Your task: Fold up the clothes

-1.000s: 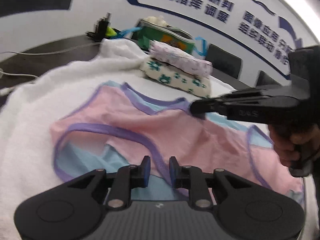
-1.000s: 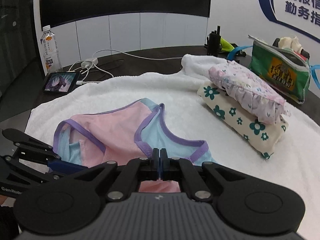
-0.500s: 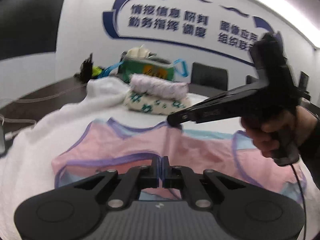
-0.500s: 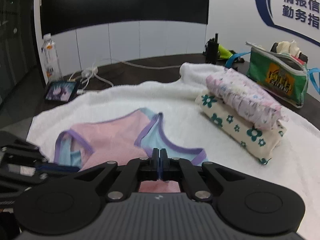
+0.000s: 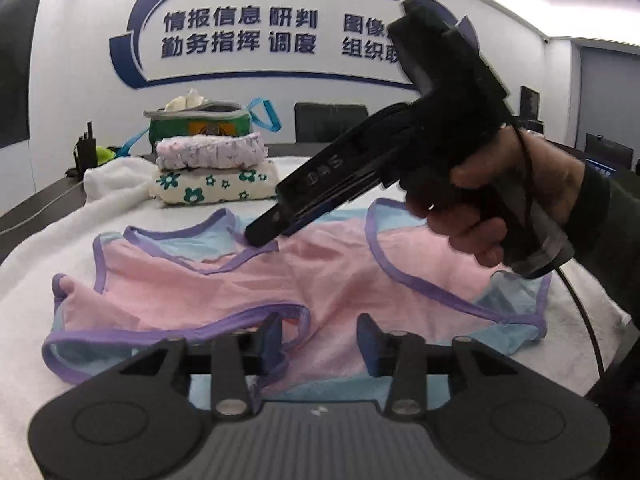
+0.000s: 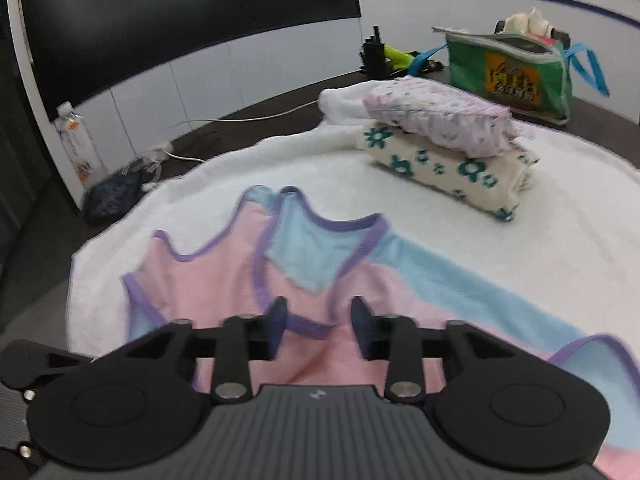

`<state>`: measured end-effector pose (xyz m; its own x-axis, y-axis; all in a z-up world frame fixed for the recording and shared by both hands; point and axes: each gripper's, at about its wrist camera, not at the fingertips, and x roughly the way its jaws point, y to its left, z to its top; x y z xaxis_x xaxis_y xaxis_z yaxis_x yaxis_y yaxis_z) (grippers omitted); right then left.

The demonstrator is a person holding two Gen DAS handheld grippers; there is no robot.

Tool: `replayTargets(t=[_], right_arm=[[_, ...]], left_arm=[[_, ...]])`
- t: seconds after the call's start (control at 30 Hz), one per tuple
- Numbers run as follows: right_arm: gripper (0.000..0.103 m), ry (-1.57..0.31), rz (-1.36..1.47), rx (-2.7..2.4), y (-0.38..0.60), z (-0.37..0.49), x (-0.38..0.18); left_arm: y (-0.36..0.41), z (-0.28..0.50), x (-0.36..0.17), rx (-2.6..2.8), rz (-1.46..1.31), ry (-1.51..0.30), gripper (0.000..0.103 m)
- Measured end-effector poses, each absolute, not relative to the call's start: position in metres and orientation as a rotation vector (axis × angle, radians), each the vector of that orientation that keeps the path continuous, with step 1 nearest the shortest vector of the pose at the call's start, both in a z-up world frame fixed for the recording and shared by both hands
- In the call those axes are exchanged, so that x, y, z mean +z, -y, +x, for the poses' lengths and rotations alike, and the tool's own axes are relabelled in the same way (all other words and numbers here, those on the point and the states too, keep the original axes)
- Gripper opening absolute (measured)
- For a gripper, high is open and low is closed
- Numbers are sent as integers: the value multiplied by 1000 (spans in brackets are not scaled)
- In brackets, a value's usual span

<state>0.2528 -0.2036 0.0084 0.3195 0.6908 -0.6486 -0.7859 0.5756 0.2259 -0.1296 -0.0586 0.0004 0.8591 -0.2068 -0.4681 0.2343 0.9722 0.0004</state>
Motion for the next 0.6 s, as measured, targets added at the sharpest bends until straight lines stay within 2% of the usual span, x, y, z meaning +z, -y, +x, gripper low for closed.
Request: replayTargets(t=[0.07,0.1,0.27,0.43,0.53,0.57,0.6], right_arm=[[10,-777,-153,971,197,250,4],[0,-771,-177,941,194,249,1],[0,-735,-208,817,209,241,4],[5,-619,-225,802,213,218,23],[16,-543,-312,1014,184,185,33],[19,-540,-361,1075,172,174,31],[20,-545,-412,1116,160,164,26]], left_arm=[[55,-135,4,-258,55,-473,40],[49,-139,7,-274,40,-465,40],[-11,-160,25,-123,-25,-412,40],[-56,-141,12,90,1,-542,39],[-49,-134,3,78,71,-583,39],[-46,-134,2,86,75,-584,37],[-45,-134,2,102,66,-580,23]])
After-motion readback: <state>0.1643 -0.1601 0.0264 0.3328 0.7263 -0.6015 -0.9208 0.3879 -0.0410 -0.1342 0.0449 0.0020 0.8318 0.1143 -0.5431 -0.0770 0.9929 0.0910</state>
